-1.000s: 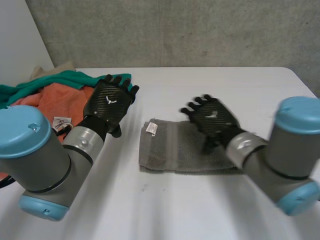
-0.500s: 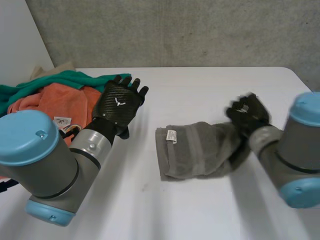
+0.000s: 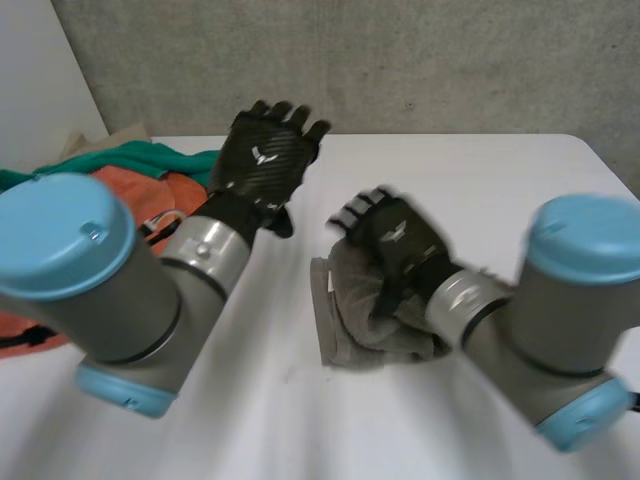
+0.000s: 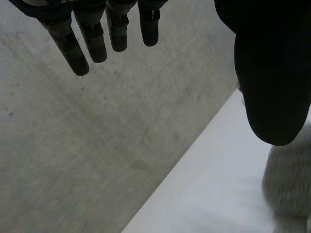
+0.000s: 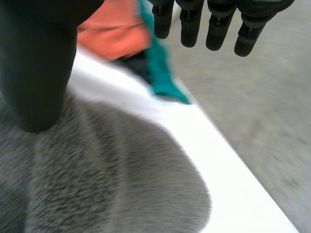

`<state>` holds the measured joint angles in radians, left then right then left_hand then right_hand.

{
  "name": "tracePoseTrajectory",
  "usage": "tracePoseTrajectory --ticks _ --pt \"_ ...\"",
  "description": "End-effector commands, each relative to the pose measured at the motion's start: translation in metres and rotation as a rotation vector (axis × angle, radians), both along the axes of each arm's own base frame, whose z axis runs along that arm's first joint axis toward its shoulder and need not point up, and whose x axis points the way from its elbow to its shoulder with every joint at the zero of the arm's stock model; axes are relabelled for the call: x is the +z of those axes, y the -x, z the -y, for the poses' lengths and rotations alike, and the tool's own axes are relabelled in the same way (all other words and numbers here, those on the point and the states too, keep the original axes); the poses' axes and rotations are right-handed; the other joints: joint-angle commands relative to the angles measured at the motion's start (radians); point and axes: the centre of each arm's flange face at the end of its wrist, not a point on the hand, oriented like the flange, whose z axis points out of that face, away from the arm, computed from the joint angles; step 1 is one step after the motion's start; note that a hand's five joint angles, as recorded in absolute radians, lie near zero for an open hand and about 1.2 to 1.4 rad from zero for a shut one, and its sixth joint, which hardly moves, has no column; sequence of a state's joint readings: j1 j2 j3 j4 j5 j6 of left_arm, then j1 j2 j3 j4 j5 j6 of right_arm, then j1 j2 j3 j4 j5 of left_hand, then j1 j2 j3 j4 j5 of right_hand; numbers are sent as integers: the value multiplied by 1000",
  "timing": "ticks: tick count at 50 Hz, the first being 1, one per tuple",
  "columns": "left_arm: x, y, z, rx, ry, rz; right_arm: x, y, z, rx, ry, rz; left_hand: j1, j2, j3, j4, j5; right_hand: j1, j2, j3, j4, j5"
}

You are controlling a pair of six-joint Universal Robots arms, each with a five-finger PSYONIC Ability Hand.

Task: Fold the laundry.

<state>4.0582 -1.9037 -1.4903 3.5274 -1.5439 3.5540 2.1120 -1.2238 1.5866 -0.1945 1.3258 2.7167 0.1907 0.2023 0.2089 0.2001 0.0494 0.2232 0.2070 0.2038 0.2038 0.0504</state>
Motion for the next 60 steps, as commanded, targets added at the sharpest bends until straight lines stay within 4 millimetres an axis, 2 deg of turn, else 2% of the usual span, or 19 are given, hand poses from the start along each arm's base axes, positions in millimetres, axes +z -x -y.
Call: tracePoseTrajectory --ticks 1,3,5,9,11,16,18,27,32,37,39,41,43,44,47,49,51,55,60 --pt "-4 50 -13 -119 -119 -50 28 54 32 -235 -198 250 2 -9 -16 -7 -31 -49 -32 -29 -29 -50" --pt "-13 61 -15 -138 -166 -44 26 69 40 -294 -257 229 8 -4 -10 -1 -25 -49 -32 -29 -29 -50" --pt "-30 71 -15 -143 -244 -32 25 77 41 -320 -295 218 14 2 -4 5 -19 -49 -32 -29 -29 -50" --pt "-57 78 -16 -92 -360 -17 18 79 45 -339 -355 189 40 29 22 31 7 -49 -32 -29 -29 -50" --pt "-68 77 -16 -58 -387 -6 2 76 52 -340 -401 166 43 32 25 34 10 -49 -32 -29 -29 -50" --pt "-100 65 -16 68 -423 78 -18 73 63 -351 -445 142 43 32 25 34 10 -49 -32 -29 -29 -50" --pt "-105 59 -18 99 -422 115 -22 72 65 -350 -456 139 43 32 25 34 10 -49 -32 -29 -29 -50" --pt "-131 34 -16 174 -380 340 -58 33 38 -204 -540 71 52 41 34 43 19 -49 -32 -29 -29 -50" --pt "-135 31 -16 171 -371 382 -73 28 40 -189 -536 39 79 67 60 69 45 -49 -32 -29 -29 -50" --pt "-127 34 -16 162 -353 359 -68 33 45 -223 -473 -6 67 55 49 57 34 -49 -32 -29 -29 -50" --pt "-108 36 -15 160 -323 317 -65 35 46 -235 -459 -3 64 52 46 55 31 -49 -32 -29 -29 -50" --pt "-89 36 -13 156 -292 272 -53 37 45 -241 -427 11 61 49 43 52 28 -49 -32 -29 -29 -50" --pt "-76 36 -12 147 -272 242 -36 40 46 -246 -385 33 61 49 43 52 28 -49 -32 -29 -29 -50" --pt "-63 37 -11 135 -248 205 -22 42 41 -249 -359 56 58 46 40 49 25 -49 -32 -29 -29 -50" --pt "-46 40 -12 98 -215 158 -5 51 36 -268 -325 94 58 46 40 49 25 -49 -32 -29 -29 -50" --pt "-30 39 -10 63 -190 121 -3 59 39 -296 -321 114 55 44 37 46 22 -49 -32 -29 -29 -50" --pt "-21 38 -7 36 -178 103 -9 76 45 -362 -348 138 52 41 34 43 19 -49 -32 -29 -29 -50" --pt "-5 43 -12 -147 -182 59 -26 98 49 -444 -433 167 29 17 11 19 -4 -49 -32 -29 -29 -50" --pt "-1 48 -24 -379 -282 -1 -49 103 41 -466 -536 208 17 5 -1 8 -16 -49 -32 -29 -29 -50"
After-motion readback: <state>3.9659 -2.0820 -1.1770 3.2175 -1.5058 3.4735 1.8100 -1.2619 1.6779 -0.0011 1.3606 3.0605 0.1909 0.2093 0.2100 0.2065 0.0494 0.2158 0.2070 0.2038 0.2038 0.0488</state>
